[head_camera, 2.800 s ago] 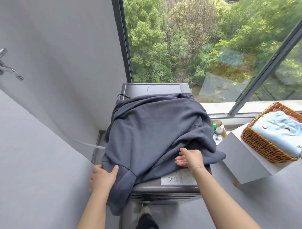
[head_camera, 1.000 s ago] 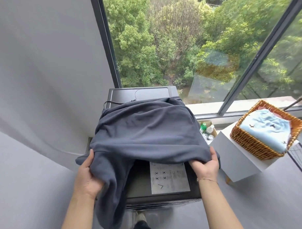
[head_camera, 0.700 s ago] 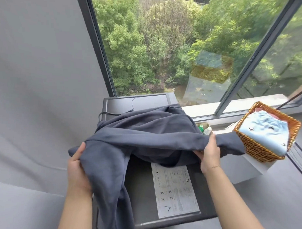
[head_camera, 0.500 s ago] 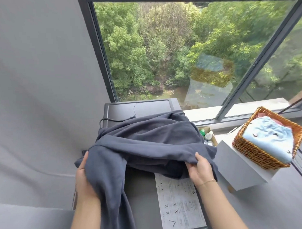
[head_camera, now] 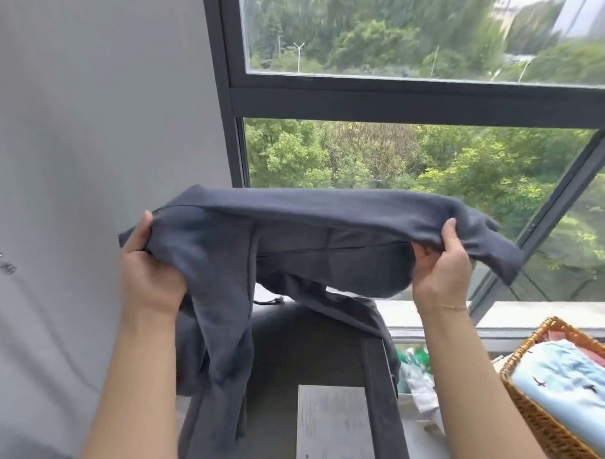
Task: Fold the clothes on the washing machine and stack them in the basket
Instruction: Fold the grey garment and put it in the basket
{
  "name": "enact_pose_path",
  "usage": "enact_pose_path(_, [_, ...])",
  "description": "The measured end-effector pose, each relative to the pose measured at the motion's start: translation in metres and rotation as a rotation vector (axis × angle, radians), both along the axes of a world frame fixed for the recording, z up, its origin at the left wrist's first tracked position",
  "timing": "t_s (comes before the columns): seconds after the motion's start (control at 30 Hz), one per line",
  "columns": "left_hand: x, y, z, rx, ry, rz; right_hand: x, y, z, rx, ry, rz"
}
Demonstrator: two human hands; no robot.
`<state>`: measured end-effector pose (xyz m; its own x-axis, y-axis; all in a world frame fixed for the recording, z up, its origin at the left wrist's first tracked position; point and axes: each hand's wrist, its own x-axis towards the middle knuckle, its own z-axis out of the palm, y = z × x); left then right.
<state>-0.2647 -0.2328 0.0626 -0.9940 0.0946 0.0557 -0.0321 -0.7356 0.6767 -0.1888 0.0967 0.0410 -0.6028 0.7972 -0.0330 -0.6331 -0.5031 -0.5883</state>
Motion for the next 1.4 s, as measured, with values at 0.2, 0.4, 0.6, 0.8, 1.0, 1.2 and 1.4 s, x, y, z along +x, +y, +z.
enact_pose_path(0.2, [0.074,-0.028,-0.107,-0.345,-0.537,-0.066,0.083,-0.018,-0.131,-0.199,-0.487,-0.172])
enact_pose_path(0.4, [0.127,-0.042,-0.234,-0.896,-1.009,-0.051,0.133,-0.043,-0.23,-0.343,-0.795,-0.124])
enact_pose_path(0.6, [0.139,-0.038,-0.219,-0.855,-0.857,-0.113,0.138,-0.058,-0.244,-0.3,-0.777,0.187])
enact_pose_path(0.8, [0.119,-0.044,-0.209,-0.979,-0.82,-0.042,0.136,-0.053,-0.227,-0.107,-0.815,-0.015])
enact_pose_path(1.0, [0.137,-0.068,-0.221,-1.107,-0.9,-0.244,0.161,-0.062,-0.229,-0.116,-0.827,-0.329])
enact_pose_path(1.2, [0.147,-0.089,-0.217,-1.119,-0.88,-0.59,0.18,-0.081,-0.242,-0.17,-0.933,-0.488])
enact_pose_path(1.4, [0.126,-0.086,-0.184,-0.764,-0.838,-0.523,0.156,-0.059,-0.214,0.12,-0.85,-0.359])
